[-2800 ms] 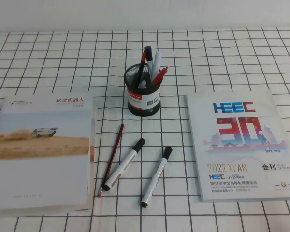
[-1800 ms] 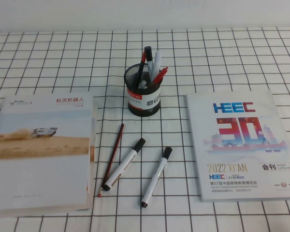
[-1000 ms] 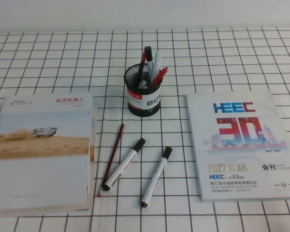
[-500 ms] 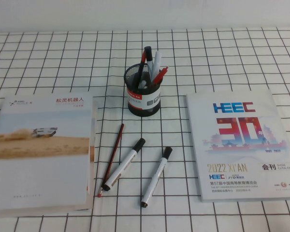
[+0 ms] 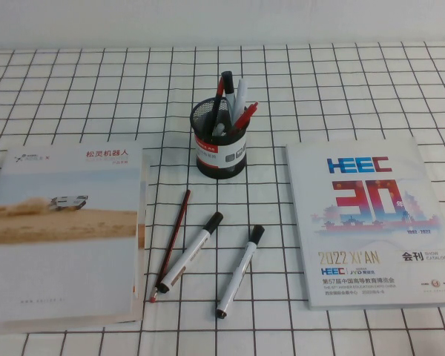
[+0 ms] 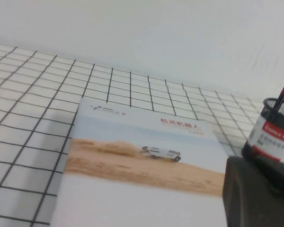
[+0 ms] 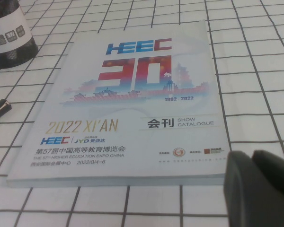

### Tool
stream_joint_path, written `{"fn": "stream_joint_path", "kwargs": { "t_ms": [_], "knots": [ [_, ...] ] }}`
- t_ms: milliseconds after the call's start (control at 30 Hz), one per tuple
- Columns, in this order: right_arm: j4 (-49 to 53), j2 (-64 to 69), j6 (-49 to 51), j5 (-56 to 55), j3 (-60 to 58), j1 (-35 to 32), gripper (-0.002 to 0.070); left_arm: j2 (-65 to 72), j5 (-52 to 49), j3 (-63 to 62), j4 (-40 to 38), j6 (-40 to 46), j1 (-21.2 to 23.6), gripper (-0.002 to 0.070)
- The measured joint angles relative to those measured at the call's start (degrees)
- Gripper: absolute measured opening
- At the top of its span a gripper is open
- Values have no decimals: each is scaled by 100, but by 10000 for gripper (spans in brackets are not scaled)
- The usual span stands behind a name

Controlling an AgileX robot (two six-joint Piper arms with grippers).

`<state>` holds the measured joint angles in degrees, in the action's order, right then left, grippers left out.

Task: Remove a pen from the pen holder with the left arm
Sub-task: 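Take a marker out of the pen holder and lay it on the table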

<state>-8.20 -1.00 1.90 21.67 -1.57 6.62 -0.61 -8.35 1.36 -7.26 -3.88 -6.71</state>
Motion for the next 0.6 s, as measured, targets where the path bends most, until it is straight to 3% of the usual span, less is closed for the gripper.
{"fn": "stream_joint_path", "kwargs": {
  "t_ms": [200, 400, 600],
  "knots": [
    [0, 0, 0, 0, 0, 0, -15, 0, 180, 0, -388, -895, 0, -2],
    [0, 0, 0, 0, 0, 0, -15, 0, 432, 8, -481, -1136, 0, -2],
    [0, 0, 0, 0, 0, 0, -15, 245, -149, -893, -391, -985, 0, -2]
  ]
}}
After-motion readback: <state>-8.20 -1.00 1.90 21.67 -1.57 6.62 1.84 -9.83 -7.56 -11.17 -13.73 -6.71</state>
